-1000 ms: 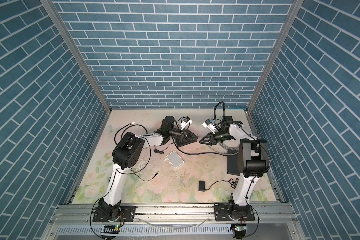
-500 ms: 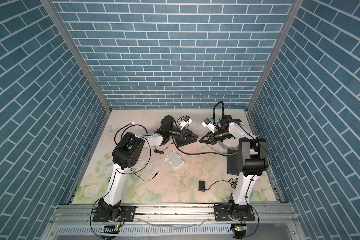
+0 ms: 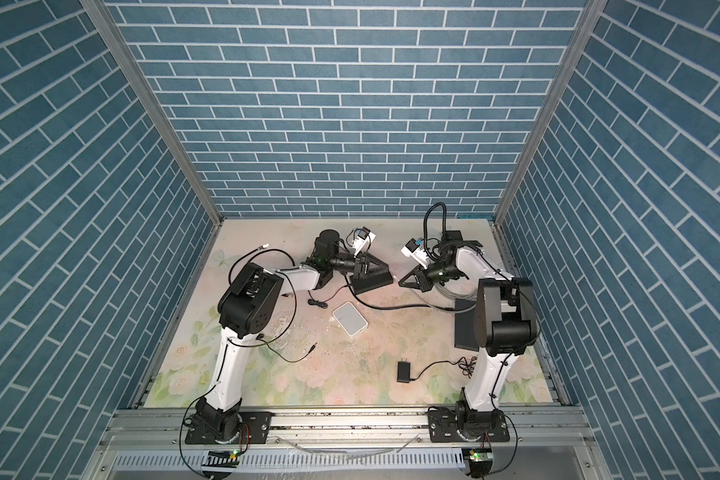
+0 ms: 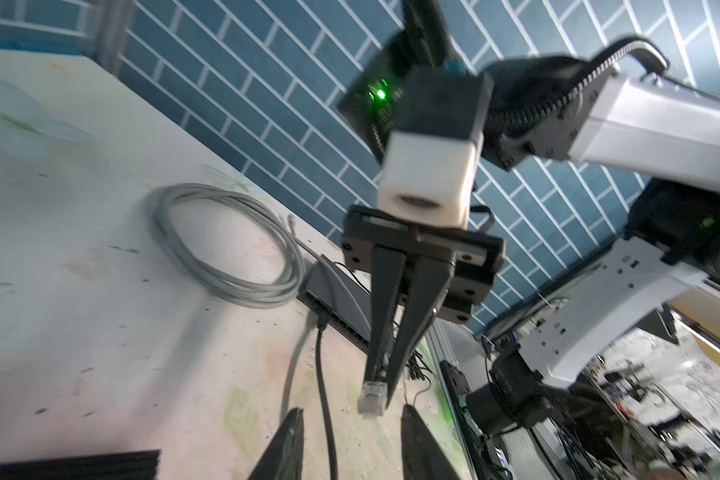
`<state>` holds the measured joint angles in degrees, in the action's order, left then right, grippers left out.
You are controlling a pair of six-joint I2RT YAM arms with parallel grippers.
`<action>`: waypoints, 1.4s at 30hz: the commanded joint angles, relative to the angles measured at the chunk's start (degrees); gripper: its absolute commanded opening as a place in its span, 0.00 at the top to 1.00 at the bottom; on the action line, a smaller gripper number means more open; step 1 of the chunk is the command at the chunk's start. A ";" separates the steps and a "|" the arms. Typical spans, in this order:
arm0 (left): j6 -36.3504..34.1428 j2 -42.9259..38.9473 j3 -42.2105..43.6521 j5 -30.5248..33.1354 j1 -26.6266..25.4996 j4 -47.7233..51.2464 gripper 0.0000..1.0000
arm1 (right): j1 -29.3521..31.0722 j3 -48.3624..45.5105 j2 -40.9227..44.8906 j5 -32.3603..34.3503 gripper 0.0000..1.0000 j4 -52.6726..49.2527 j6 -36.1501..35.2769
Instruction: Insert the plug into the switch port
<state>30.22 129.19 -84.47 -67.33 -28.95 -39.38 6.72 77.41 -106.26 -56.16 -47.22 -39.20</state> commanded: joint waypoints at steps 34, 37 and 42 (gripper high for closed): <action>-28.68 -13.42 -9.20 34.10 -1.57 62.08 0.64 | 12.89 -19.66 17.34 37.29 1.00 36.22 10.29; -25.22 -15.27 -6.17 29.93 -2.16 57.10 0.63 | 14.06 -21.02 19.20 35.47 1.00 37.02 10.58; -23.75 -17.40 -3.36 27.42 -2.87 53.45 0.63 | 14.19 -22.65 22.22 30.32 1.00 38.78 11.59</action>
<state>4.69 113.30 -89.06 -35.94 -31.48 17.78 20.60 56.34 -86.43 -22.11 -10.68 -29.15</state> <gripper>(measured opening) 0.368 0.068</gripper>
